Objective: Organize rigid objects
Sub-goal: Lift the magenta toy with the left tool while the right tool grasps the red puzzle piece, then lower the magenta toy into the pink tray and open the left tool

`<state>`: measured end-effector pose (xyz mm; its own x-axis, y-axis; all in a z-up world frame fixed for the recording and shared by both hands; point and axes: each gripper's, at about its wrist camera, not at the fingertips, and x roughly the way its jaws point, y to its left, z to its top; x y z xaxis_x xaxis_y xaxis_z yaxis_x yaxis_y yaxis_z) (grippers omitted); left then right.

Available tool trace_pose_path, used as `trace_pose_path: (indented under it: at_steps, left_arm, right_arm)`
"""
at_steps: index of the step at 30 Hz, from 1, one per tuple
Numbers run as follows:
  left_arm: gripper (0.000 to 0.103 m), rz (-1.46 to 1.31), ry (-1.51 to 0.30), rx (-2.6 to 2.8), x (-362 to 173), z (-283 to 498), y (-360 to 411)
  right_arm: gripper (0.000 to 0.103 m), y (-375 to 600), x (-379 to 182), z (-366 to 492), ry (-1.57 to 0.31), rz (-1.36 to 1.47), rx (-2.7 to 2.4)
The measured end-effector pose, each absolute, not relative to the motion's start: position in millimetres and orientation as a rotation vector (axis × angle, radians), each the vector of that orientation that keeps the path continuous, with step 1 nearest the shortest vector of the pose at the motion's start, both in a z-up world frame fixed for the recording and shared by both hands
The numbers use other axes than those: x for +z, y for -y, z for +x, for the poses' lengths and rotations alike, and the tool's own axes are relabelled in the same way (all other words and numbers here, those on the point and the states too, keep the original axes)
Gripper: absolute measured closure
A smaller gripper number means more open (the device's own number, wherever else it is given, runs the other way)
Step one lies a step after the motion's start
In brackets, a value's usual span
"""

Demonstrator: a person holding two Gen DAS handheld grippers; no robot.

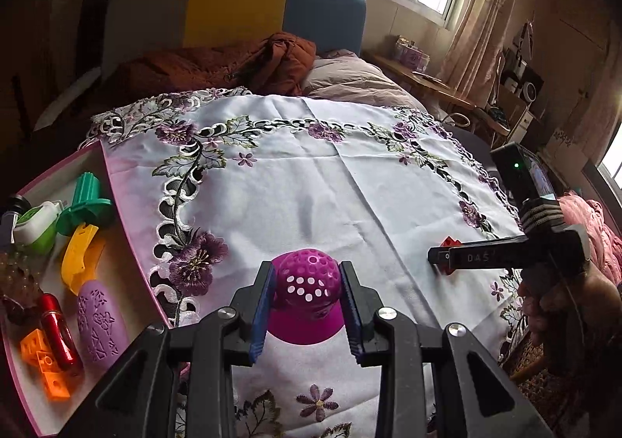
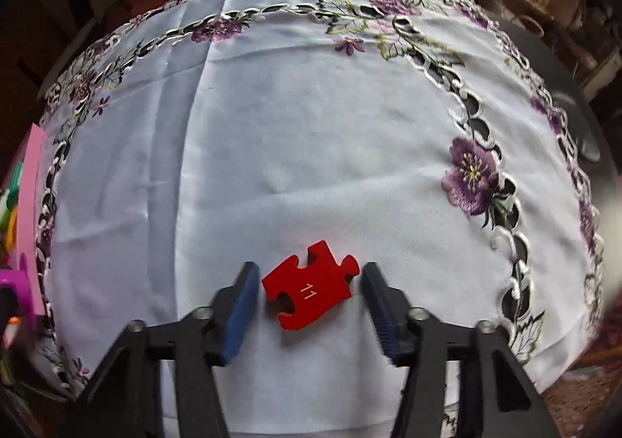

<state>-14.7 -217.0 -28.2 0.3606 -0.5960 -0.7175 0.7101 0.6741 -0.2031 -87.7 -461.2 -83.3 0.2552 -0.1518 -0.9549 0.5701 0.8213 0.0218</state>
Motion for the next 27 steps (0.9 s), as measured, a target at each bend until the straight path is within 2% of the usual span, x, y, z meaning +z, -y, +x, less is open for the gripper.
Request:
trace_pose_path:
  at_steps: [8, 16, 27]
  left_arm:
    - [0.071, 0.107, -0.818, -0.792, -15.6, -11.4, 187.4]
    - [0.071, 0.066, -0.801, -0.658, -9.1, 1.5, 148.8]
    - [0.071, 0.058, -0.800, -0.517, -10.2, 15.2, 117.9]
  right_arm:
    - [0.055, 431.8, -61.0, -43.2, -1.081, 0.336, -0.271]
    - [0.055, 407.8, -89.0, -0.4, -1.091, 0.214, -0.192]
    - [0.055, 401.5, -90.9, -2.5, -1.077, 0.146, -0.193]
